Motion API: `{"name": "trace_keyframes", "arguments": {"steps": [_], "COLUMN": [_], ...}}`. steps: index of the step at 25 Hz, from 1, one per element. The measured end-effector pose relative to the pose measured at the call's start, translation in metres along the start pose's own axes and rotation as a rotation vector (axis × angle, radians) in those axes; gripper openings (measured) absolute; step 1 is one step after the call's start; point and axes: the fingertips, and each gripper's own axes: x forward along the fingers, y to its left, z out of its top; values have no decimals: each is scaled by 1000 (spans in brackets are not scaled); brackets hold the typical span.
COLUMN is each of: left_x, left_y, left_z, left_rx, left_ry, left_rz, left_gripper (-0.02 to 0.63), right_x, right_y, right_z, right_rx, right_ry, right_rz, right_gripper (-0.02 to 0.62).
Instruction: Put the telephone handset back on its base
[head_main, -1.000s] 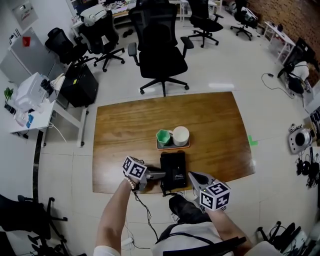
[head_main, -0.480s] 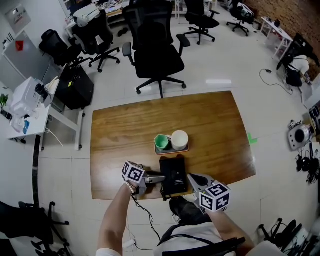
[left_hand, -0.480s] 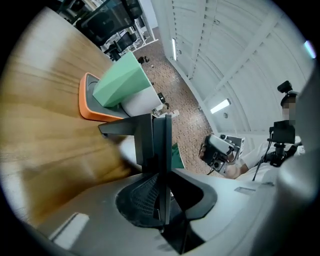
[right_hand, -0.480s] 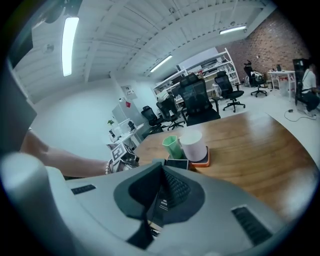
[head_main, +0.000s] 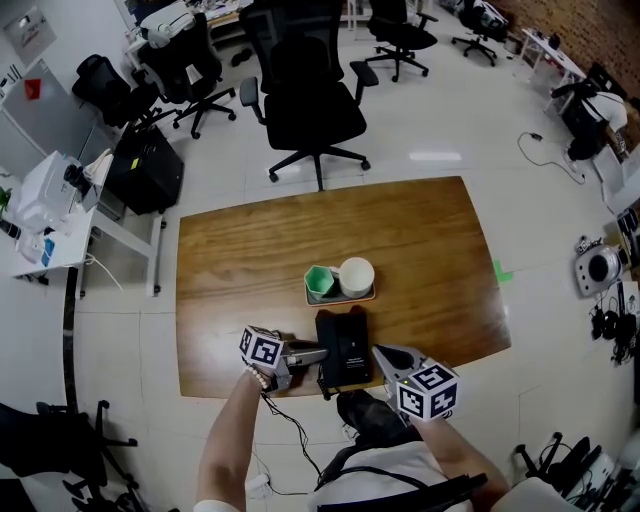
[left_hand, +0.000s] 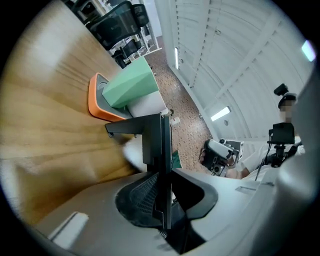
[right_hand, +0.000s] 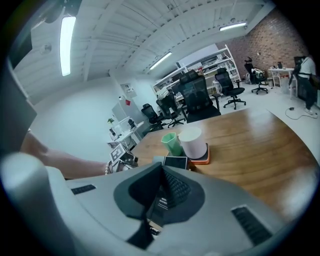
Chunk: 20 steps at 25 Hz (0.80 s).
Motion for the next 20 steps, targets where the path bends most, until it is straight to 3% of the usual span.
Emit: {"name": "trace_keyframes", "arguments": {"steps": [2,4,8,11,15,16,18,20], "left_x": [-4,-9,-10,-19,-51,-64,-91,-113], "left_y": [9,18,20,10,-29,-41,-64,-87], "left_z": [1,2,6,13,15,14,7,-7], "left_rx": [26,58,121,143,169,177,188,180], "left_ry": [-3,-4,-53,-153,-351,-407,-519,-610], "left_rz": [93,192,334,420,511,542,623,702], "left_gripper": [117,217,218,216,216,208,131,6], "right_x": [2,3,-2,-9,-22,-24,-31,-43], "right_y": [2,4,7,9,15,19,29,38], "right_z": [2,4,5,10,14,15,15,14], "right_rx": [-7,-15,-26,-42,-82,-94,-121,-146], "right_ry": [-2,-4,-5,-19,-40,-46,-56,-64], "right_rz": [9,18,31,39,39,41,46,48], "right_gripper": [9,9,9,9,9,9,9,9]}}
